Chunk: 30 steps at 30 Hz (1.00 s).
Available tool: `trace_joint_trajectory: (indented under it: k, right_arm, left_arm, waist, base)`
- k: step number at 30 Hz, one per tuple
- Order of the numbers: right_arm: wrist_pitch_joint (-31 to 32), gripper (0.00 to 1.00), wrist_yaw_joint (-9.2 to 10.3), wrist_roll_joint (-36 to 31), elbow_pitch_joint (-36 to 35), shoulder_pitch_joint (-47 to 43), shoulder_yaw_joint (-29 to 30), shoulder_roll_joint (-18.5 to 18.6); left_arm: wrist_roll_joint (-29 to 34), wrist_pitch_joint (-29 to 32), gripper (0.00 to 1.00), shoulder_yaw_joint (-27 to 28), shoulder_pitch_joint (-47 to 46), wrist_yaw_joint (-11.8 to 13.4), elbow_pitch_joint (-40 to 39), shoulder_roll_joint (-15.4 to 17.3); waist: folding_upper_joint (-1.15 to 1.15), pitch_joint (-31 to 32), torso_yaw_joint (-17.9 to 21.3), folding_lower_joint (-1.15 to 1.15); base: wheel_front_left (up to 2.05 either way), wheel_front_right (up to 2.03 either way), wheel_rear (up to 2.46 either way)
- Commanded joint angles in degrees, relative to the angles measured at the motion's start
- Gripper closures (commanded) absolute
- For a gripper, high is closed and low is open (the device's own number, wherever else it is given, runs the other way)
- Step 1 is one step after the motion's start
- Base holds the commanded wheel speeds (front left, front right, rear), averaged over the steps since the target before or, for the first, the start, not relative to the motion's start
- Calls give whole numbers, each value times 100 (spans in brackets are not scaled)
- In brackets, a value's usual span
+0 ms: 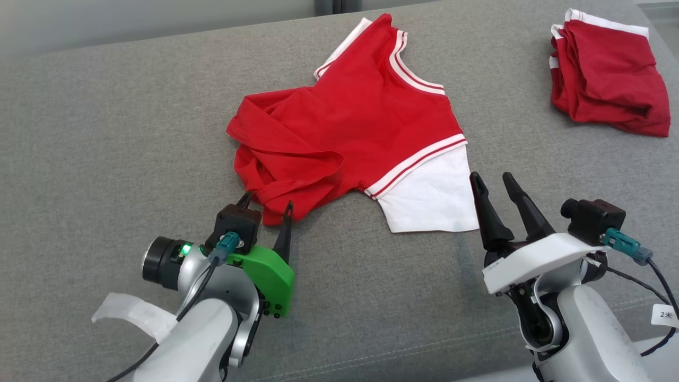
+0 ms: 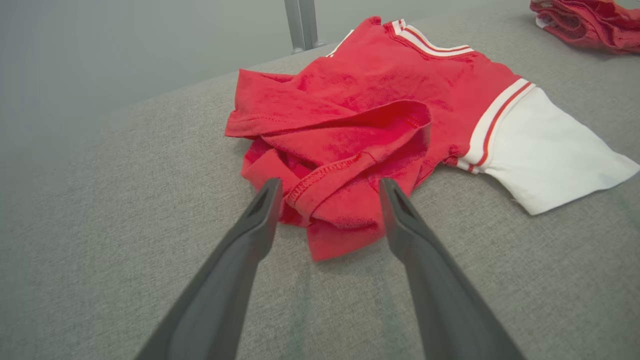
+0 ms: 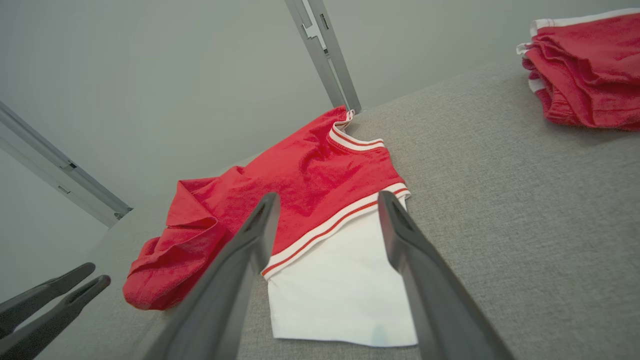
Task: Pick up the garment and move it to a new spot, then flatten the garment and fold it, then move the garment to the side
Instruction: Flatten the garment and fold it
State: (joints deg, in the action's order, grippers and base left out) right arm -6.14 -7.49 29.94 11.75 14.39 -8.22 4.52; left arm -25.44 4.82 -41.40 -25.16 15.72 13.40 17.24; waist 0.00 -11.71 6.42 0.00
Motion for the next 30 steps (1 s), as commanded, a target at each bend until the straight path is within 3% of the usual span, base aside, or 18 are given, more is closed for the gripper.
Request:
trace_joint_trajectory:
  k: [1,18,19,21,22,23,24,30]
  right_arm:
    - [5,0,0,-37,-20,16,2,30]
    - [-77,0,0,12,16,109,6,17]
    - [-90,0,0,15,19,111,8,17]
    - [-107,0,0,16,25,115,21,18]
    - [-106,0,0,20,27,116,26,18]
    - [-112,0,0,22,29,112,32,19]
    - [-119,0,0,21,30,104,37,20]
    - [-129,0,0,-3,48,110,72,15]
  left_arm:
    - [49,45,0,-56,-87,-13,-49,31]
    - [256,243,0,-377,-890,-380,972,-117]
    - [255,245,6,-378,-920,-387,1046,-105]
    - [235,209,47,-364,-970,-398,1147,-105]
    - [215,185,56,-357,-982,-405,1193,-115]
    - [186,157,75,-346,-989,-413,1224,-131]
    - [154,125,100,-326,-995,-429,1243,-146]
    - [-19,-30,100,-188,-1054,-534,1217,-107]
  waist:
    - [0,-32,74,0]
    - [0,-231,431,0]
    - [0,-238,441,0]
    - [0,-251,454,0]
    - [0,-255,456,0]
    - [0,-259,455,0]
    - [0,-262,450,0]
    - [0,-258,367,0]
  base:
    - [0,0,0]
    - [0,0,0]
    - [0,0,0]
    - [0,0,0]
    - [0,0,0]
    - [0,0,0]
    - [0,0,0]
    - [0,0,0]
